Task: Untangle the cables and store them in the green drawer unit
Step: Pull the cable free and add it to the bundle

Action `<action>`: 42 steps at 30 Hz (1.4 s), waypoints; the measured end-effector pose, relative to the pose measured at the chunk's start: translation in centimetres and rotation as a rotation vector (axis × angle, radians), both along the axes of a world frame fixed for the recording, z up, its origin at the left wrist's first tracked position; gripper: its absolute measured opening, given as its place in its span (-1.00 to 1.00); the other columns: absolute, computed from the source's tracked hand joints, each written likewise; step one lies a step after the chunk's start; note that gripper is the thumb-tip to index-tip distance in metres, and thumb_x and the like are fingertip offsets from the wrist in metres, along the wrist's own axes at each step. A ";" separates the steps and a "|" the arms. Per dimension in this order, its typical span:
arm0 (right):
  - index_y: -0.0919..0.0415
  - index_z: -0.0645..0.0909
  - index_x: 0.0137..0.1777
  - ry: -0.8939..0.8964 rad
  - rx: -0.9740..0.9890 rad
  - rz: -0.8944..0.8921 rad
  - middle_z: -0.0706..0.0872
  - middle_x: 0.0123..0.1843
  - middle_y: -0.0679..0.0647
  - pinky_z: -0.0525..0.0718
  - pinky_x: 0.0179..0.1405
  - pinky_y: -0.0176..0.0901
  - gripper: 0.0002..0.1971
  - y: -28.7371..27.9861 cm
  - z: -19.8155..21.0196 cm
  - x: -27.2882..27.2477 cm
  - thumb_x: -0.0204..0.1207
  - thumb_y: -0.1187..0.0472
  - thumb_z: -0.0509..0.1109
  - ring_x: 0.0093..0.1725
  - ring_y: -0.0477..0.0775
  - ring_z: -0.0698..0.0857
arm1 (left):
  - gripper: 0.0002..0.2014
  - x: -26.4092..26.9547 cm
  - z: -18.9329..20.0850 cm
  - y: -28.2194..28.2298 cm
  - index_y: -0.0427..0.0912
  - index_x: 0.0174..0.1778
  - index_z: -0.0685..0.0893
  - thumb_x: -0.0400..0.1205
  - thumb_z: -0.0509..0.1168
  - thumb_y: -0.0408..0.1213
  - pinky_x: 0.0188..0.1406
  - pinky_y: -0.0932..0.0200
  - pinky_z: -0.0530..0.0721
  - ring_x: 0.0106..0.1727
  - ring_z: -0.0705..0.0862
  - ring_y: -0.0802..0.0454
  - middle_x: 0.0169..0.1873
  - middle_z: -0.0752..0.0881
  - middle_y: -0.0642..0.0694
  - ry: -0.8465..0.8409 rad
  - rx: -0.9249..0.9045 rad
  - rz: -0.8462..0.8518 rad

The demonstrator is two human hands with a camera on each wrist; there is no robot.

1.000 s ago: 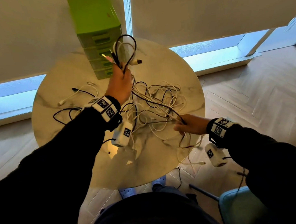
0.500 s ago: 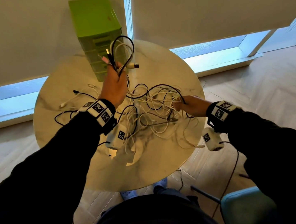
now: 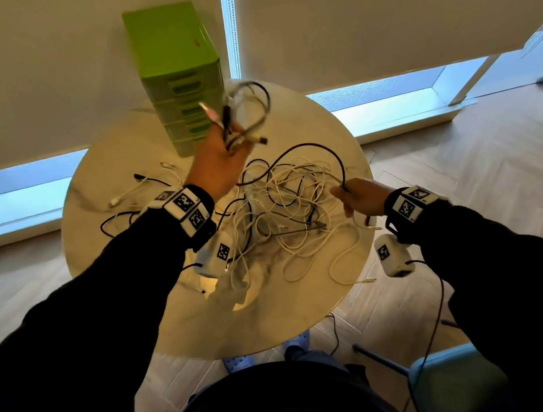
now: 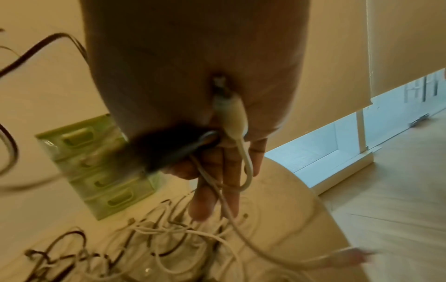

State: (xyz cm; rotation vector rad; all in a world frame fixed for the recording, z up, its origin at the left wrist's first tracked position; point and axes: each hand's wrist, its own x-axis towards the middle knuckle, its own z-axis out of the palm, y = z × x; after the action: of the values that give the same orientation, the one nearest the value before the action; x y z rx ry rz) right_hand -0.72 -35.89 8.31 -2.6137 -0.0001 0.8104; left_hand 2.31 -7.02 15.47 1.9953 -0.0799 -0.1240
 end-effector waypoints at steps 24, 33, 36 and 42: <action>-0.12 0.41 -0.18 -0.059 0.082 0.248 0.53 -0.29 -0.16 0.43 -0.31 -0.23 -0.77 1.0 5.9 -1.4 0.63 -0.02 0.41 -0.30 -0.11 0.50 | -0.66 -0.6 -4.3 -4.9 -0.16 0.10 0.77 0.63 0.42 0.06 -0.11 0.13 0.51 -0.06 0.66 -0.09 -0.11 0.73 -0.13 0.113 0.487 -0.411; 0.24 0.45 -0.03 -0.030 0.006 -0.127 0.67 -0.07 0.25 0.49 -0.21 -0.08 -0.74 -5.1 2.8 -7.5 0.78 0.06 0.11 -0.12 0.27 0.60 | -0.68 -1.4 -4.3 -8.6 -0.01 0.18 0.75 0.68 0.34 0.12 0.05 0.08 0.60 0.09 0.73 0.00 0.03 0.80 -0.01 0.050 0.193 -0.467; 0.16 0.43 -0.06 0.017 -0.145 -0.235 0.70 -0.02 0.25 0.52 -0.16 -0.10 -0.77 -8.8 0.9 -9.9 0.77 0.05 0.14 -0.11 0.26 0.71 | -0.69 -1.8 -3.5 -9.6 -0.02 0.20 0.72 0.78 0.20 0.07 -0.23 0.19 0.48 -0.32 0.60 0.37 -0.31 0.68 0.18 0.088 0.072 -0.432; 0.12 0.47 0.34 0.155 -0.202 -0.343 0.75 0.10 0.13 0.57 -0.06 -0.15 -0.56 -14.3 -0.9 -13.7 0.51 0.20 0.52 -0.12 0.08 0.72 | -0.70 -4.4 -3.9 -14.9 -0.08 0.39 0.55 0.84 0.09 -0.06 -0.44 0.37 0.44 -0.49 0.40 0.14 -0.17 0.70 0.07 0.117 -0.027 -0.572</action>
State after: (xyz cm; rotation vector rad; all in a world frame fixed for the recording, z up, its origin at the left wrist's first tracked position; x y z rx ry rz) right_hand -14.44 -50.21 7.44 -2.6177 0.5842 0.9225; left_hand -2.08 -21.93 11.57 1.8839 -0.5725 -0.6005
